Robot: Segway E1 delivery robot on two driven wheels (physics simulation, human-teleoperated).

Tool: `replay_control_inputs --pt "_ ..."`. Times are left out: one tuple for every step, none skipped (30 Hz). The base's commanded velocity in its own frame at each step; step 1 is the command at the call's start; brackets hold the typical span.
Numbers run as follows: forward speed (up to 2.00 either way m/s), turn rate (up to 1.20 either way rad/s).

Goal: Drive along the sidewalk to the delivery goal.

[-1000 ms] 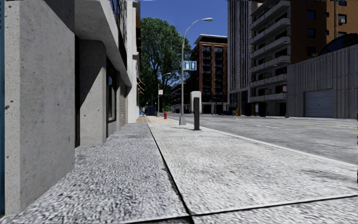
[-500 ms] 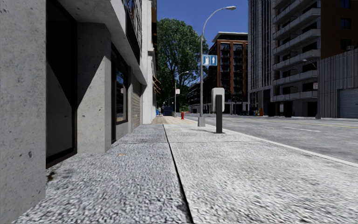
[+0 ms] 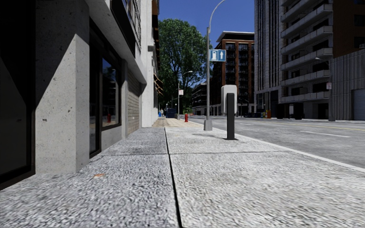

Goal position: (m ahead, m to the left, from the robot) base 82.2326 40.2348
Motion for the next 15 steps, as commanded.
replay_control_inputs --pt "2.0 0.0" --pt "2.0 0.0" --pt "2.0 0.0" --pt "2.0 0.0" --pt "2.0 0.0" --pt "2.0 0.0" --pt "2.0 0.0" --pt "2.0 0.0" --pt "2.0 0.0" --pt "2.0 0.0" --pt "2.0 0.0" --pt "2.0 0.0" --pt "2.0 0.0" --pt "2.0 0.0" --pt "2.0 0.0"
